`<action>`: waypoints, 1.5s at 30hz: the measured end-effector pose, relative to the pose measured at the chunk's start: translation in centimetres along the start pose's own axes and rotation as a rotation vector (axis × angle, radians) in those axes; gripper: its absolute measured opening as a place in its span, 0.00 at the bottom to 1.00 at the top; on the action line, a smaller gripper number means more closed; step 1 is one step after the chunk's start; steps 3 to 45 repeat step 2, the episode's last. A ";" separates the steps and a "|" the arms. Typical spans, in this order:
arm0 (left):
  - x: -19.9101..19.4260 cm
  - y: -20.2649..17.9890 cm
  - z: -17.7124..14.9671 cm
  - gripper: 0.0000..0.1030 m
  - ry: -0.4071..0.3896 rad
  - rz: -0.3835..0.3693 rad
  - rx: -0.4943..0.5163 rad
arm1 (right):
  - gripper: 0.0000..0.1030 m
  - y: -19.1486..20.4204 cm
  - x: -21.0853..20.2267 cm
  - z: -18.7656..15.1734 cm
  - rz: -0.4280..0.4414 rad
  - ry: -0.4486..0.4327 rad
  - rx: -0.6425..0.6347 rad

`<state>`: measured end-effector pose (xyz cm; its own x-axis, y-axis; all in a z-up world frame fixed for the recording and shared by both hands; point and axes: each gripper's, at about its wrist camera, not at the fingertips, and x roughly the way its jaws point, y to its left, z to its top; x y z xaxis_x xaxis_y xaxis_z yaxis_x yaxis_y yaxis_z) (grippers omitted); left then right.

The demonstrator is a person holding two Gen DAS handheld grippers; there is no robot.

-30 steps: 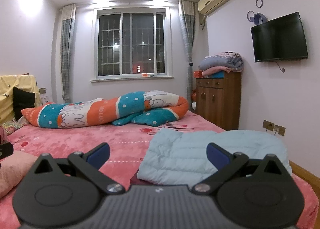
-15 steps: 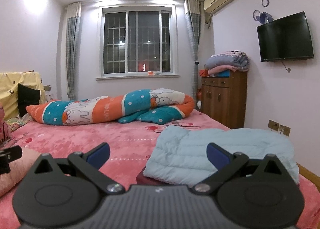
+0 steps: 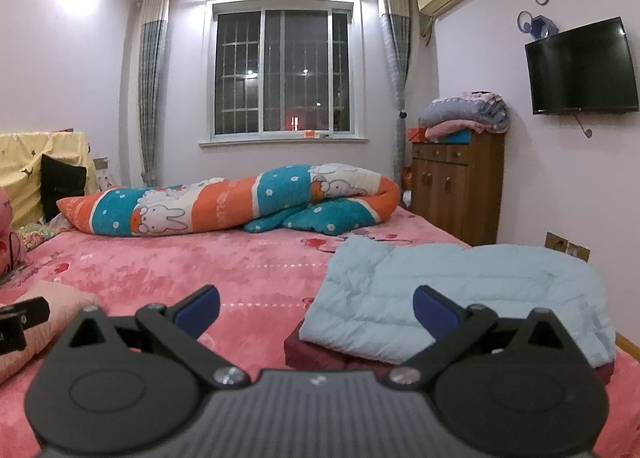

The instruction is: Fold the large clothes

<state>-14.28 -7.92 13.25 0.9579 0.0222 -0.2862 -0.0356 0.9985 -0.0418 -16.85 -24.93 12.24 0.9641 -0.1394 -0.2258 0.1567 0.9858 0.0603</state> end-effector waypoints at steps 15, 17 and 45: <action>0.5 0.2 -0.2 1.00 0.020 0.010 -0.003 | 0.99 0.3 0.4 -0.2 0.005 0.010 -0.004; 0.5 0.2 -0.2 1.00 0.020 0.010 -0.003 | 0.99 0.3 0.4 -0.2 0.005 0.010 -0.004; 0.5 0.2 -0.2 1.00 0.020 0.010 -0.003 | 0.99 0.3 0.4 -0.2 0.005 0.010 -0.004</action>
